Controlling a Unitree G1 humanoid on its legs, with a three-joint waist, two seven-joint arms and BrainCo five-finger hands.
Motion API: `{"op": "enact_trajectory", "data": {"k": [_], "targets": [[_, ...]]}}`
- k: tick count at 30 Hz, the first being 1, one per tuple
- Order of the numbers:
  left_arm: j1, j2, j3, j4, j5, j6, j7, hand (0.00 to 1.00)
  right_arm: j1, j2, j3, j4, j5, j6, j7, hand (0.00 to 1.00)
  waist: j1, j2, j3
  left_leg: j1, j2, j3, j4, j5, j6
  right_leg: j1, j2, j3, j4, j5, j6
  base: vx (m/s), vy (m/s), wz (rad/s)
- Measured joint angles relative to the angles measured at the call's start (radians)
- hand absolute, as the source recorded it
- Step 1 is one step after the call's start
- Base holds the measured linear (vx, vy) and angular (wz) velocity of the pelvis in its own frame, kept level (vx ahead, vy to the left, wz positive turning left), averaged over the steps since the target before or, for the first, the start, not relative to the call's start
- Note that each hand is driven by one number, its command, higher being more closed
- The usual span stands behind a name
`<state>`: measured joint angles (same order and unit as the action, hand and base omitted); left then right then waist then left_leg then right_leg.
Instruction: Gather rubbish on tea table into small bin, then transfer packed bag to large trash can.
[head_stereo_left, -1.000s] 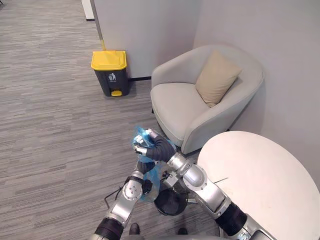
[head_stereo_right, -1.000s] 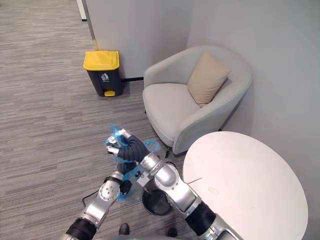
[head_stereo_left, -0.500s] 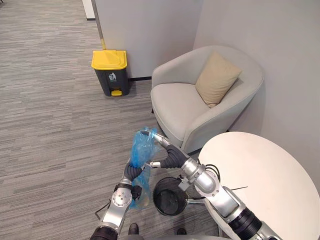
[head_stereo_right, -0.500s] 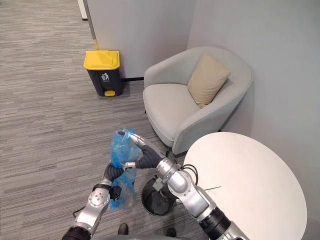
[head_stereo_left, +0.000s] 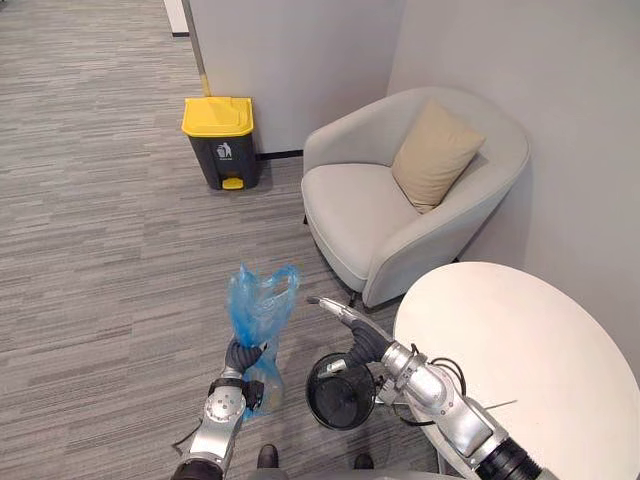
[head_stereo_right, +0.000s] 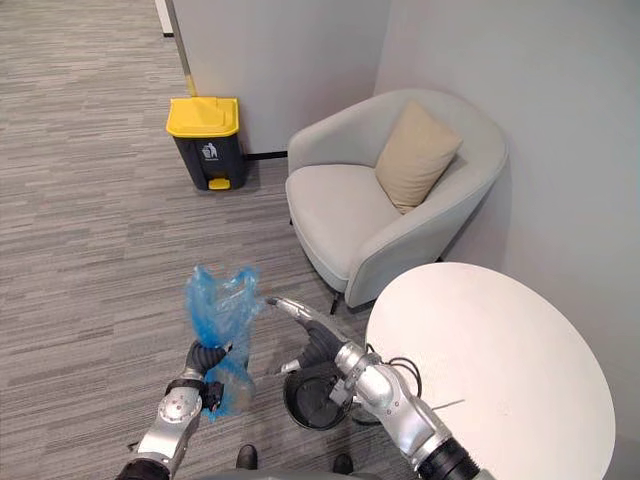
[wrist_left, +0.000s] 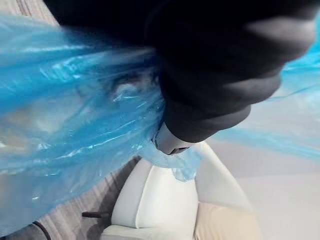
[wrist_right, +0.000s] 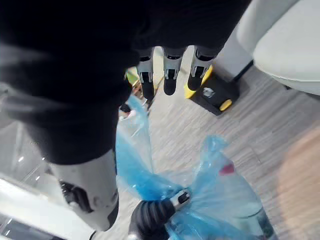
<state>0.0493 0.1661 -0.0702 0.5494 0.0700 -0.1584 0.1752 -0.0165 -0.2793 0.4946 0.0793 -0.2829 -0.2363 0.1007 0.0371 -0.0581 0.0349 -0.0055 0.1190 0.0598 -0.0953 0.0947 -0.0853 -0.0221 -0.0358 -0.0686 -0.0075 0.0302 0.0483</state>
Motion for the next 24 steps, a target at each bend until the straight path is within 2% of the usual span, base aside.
{"op": "enact_trajectory", "data": {"k": [5, 9, 12, 17, 24], "targets": [[0.023, -0.005, 0.031, 0.049, -0.003, -0.001, -0.004, 1.0, 0.053, 0.046, -0.116, 0.12, 0.036, 0.004, -0.02, 0.0, -0.001, 0.015, 0.01, -0.001, -0.002, 0.0, 0.0, -0.004, -0.004, 0.0, -0.002, -0.001, -0.002, -0.001, 0.002, 0.0, 0.0, 0.0], [0.059, -0.009, 0.044, 0.088, -0.02, -0.001, -0.042, 1.0, 0.079, 0.083, -0.218, 0.264, 0.096, 0.015, -0.036, 0.0, -0.005, 0.03, 0.019, -0.007, -0.002, -0.004, 0.0, -0.005, -0.004, -0.001, -0.002, -0.006, -0.008, -0.008, 0.011, 0.0, 0.0, 0.03], [0.09, -0.019, 0.063, 0.134, -0.02, -0.001, -0.064, 1.0, 0.085, 0.101, -0.281, 0.374, 0.139, 0.027, -0.04, 0.0, -0.02, 0.034, 0.022, -0.011, -0.002, -0.007, 0.0, -0.005, -0.004, 0.0, -0.002, -0.01, -0.014, -0.008, 0.011, 0.0, 0.0, 0.01], [0.108, -0.024, 0.082, 0.174, -0.02, 0.001, -0.078, 1.0, 0.096, 0.118, -0.328, 0.458, 0.177, 0.049, -0.064, 0.0, -0.021, 0.037, 0.021, -0.01, -0.004, -0.008, 0.001, -0.006, -0.002, 0.002, -0.003, -0.013, -0.014, -0.005, 0.007, 0.0, 0.0, 0.0], [0.109, -0.031, 0.084, 0.217, -0.02, 0.002, -0.088, 1.0, 0.109, 0.129, -0.377, 0.54, 0.222, 0.065, -0.08, 0.0, -0.022, 0.056, 0.022, 0.01, -0.016, -0.016, 0.0, -0.007, 0.001, 0.018, -0.016, -0.02, -0.012, -0.011, 0.012, 0.0, 0.001, 0.02]]}}
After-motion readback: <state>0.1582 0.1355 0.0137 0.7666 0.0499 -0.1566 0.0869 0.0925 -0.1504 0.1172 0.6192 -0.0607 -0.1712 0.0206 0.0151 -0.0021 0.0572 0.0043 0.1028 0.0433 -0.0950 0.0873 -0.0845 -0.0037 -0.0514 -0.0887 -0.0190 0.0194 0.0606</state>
